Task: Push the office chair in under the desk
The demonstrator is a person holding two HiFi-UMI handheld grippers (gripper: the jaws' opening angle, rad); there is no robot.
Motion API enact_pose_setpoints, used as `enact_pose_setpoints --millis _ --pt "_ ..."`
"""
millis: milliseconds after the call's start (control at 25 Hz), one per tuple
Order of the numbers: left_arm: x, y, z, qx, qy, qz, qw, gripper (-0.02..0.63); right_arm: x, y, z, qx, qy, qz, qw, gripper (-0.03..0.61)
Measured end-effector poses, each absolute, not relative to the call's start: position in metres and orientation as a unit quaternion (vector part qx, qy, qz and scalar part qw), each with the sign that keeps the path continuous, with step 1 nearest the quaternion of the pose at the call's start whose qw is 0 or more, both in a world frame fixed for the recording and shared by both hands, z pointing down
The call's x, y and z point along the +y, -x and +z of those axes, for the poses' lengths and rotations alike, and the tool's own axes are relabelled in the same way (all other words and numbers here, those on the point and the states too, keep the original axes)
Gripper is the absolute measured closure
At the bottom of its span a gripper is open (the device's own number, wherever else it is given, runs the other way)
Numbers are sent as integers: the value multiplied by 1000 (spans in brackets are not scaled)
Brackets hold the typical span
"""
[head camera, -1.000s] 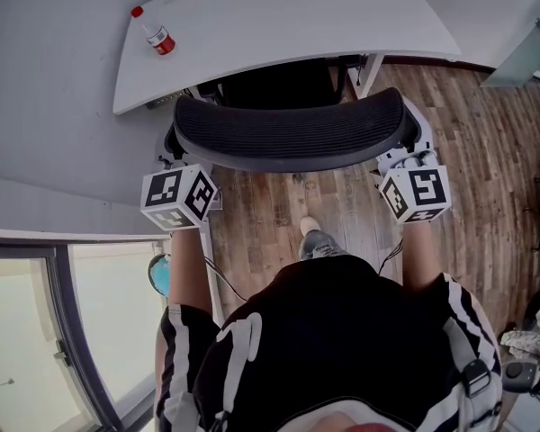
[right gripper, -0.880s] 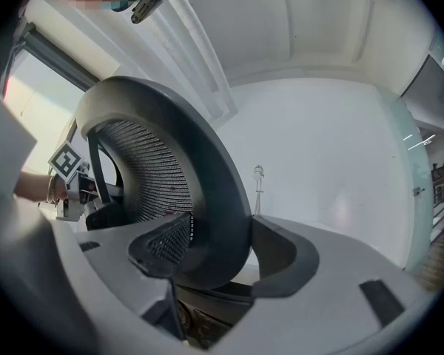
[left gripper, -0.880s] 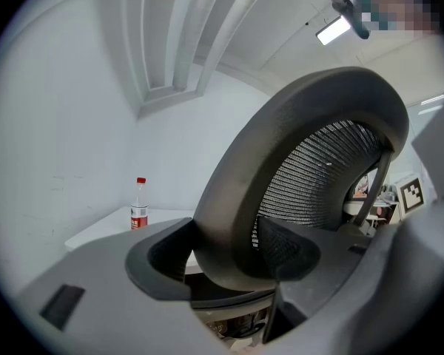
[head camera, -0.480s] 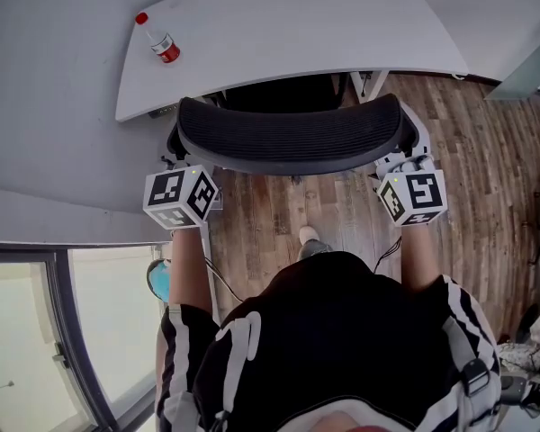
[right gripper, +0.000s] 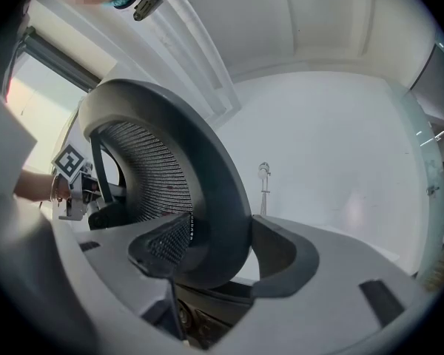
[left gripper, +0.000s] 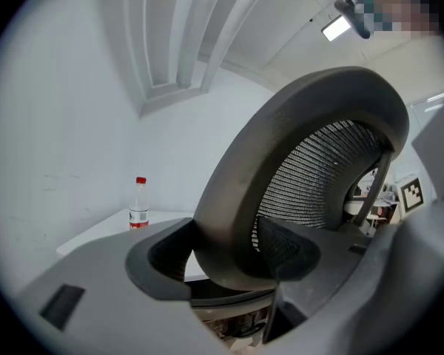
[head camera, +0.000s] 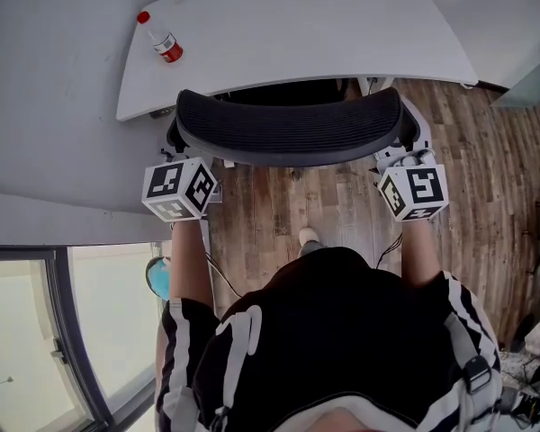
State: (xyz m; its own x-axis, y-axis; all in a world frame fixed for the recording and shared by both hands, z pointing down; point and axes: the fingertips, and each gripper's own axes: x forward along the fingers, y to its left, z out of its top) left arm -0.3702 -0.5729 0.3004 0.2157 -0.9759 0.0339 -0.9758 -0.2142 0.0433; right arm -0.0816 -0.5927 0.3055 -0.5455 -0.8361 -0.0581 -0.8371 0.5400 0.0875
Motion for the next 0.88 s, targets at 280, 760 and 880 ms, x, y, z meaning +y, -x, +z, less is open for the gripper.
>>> enact_pose_setpoints --millis 280,760,880 --pt "-585 375 301 -631 -776 0 29 344 -609 86 306 880 472 52 4 322" --pt "-603 379 302 -638 -769 -2 33 344 -633 92 304 883 467 52 -6 322" --pt "-609 380 301 -640 -767 -2 34 344 -641 92 303 884 465 51 -8 322"
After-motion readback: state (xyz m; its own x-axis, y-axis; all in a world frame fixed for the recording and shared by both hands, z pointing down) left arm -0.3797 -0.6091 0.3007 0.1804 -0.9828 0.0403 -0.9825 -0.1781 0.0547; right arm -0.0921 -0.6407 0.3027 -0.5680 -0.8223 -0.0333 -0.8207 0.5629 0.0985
